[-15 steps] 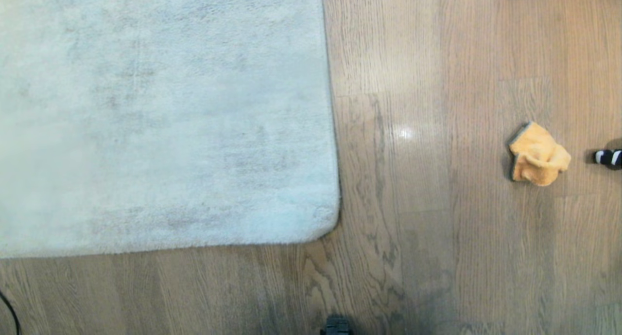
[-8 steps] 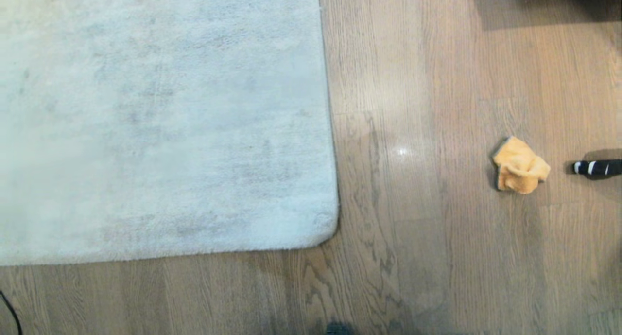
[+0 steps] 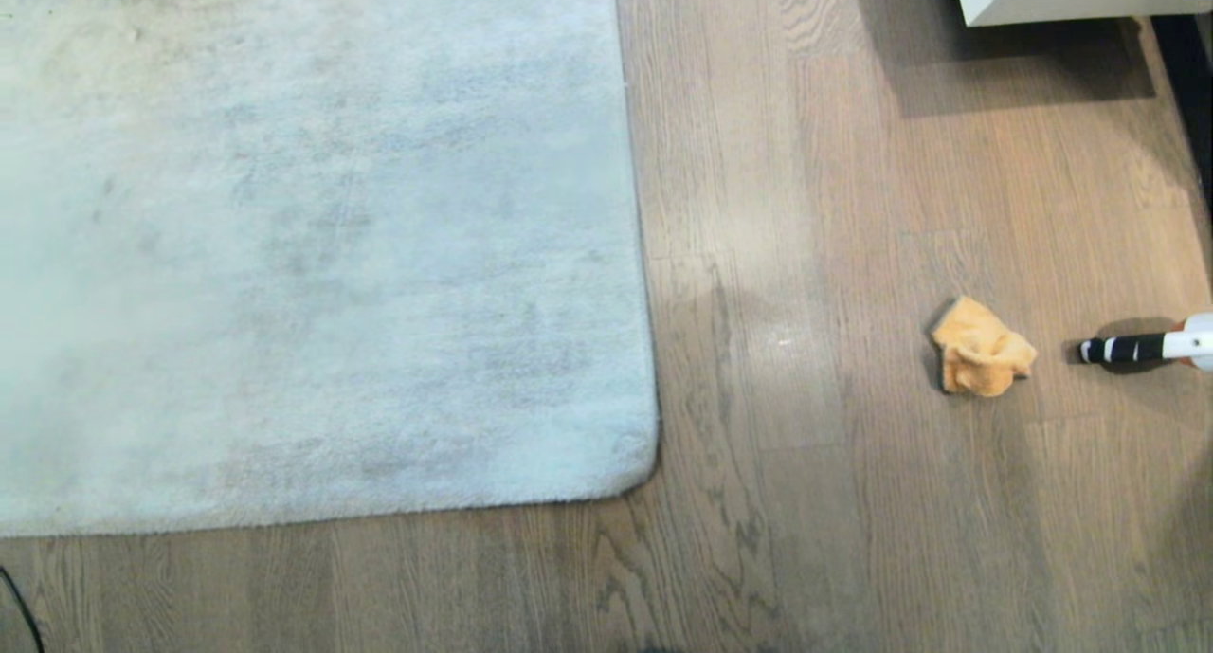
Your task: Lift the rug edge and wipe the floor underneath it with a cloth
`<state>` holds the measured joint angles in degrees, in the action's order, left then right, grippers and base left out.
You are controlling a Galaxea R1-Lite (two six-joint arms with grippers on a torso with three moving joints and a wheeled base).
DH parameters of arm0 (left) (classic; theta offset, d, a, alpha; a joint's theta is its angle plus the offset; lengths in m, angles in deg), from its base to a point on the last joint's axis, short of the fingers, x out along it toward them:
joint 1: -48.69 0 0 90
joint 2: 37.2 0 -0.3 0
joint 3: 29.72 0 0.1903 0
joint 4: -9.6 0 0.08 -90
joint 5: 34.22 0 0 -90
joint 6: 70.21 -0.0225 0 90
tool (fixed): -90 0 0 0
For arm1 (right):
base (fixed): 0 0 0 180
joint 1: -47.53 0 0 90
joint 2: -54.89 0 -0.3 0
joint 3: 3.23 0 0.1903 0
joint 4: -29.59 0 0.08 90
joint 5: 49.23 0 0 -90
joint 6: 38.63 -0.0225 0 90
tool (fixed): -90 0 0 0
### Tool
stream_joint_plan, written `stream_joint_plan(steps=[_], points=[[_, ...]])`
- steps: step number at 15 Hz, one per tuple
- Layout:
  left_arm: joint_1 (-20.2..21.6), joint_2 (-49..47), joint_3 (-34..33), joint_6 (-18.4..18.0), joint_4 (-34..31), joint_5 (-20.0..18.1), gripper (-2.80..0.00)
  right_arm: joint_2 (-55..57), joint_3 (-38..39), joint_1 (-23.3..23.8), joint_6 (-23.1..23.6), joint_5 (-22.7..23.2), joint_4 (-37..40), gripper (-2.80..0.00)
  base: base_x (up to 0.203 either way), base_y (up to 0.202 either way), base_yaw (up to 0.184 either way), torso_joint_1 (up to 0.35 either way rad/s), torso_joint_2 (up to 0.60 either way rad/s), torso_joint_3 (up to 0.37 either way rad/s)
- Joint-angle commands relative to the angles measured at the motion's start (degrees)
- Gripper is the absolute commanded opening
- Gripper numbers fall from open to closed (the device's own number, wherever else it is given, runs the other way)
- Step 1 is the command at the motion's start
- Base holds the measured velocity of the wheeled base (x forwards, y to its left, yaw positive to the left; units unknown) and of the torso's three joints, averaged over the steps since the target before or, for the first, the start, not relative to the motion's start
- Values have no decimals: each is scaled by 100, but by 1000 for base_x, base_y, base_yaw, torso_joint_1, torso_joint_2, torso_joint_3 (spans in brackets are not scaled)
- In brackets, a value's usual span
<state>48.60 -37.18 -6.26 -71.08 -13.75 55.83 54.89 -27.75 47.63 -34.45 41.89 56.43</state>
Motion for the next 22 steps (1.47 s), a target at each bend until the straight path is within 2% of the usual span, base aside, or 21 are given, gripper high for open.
stream_joint_plan(steps=[1,22], points=[[1,-2,-1,0,6,-10,-280,9,0,-1,4,2,4,-280,0,0,0,7,0,198],[1,-2,-1,0,6,4,-280,9,0,-1,4,2,4,-280,0,0,0,2,2,203]])
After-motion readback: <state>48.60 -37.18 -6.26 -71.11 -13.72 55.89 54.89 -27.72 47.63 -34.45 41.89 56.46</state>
